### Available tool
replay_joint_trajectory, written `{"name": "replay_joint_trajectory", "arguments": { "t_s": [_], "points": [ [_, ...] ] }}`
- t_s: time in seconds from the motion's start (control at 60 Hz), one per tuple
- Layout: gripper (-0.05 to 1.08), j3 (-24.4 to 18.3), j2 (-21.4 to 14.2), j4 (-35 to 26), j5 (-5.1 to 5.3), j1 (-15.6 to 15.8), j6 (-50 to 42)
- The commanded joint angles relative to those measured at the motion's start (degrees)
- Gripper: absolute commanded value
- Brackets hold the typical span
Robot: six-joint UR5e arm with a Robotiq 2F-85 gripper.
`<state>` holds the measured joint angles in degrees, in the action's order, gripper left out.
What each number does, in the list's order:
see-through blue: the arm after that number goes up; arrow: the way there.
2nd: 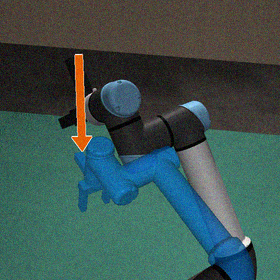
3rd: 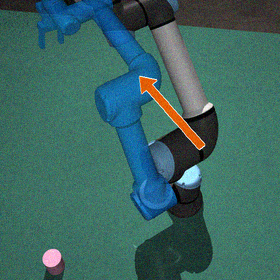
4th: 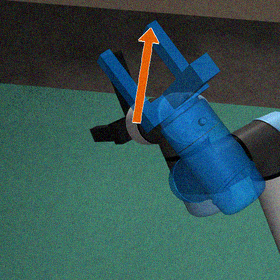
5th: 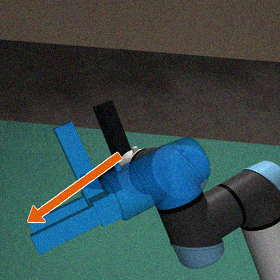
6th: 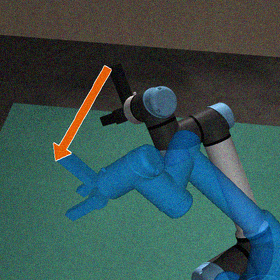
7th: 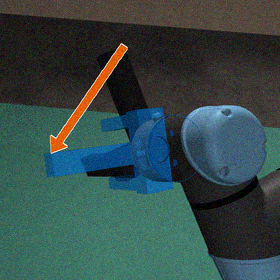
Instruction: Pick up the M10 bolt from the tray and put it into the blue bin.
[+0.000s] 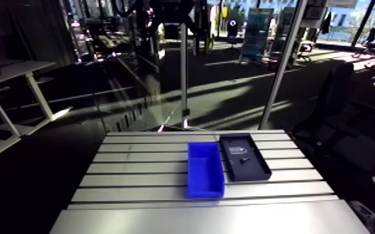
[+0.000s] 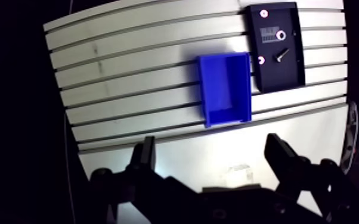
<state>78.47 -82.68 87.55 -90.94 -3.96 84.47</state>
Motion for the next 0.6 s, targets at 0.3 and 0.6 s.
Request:
{"name": "replay_joint_trajectory", "arguments": {
  "t_s": [0.3, 0.6],
  "points": [
    [0.01, -0.12, 0.02, 0.04, 0.02, 0.01, -0.06],
    [0.01, -0.03, 0.49, 0.12, 0.02, 0.01, -2.80]
  ]
}}
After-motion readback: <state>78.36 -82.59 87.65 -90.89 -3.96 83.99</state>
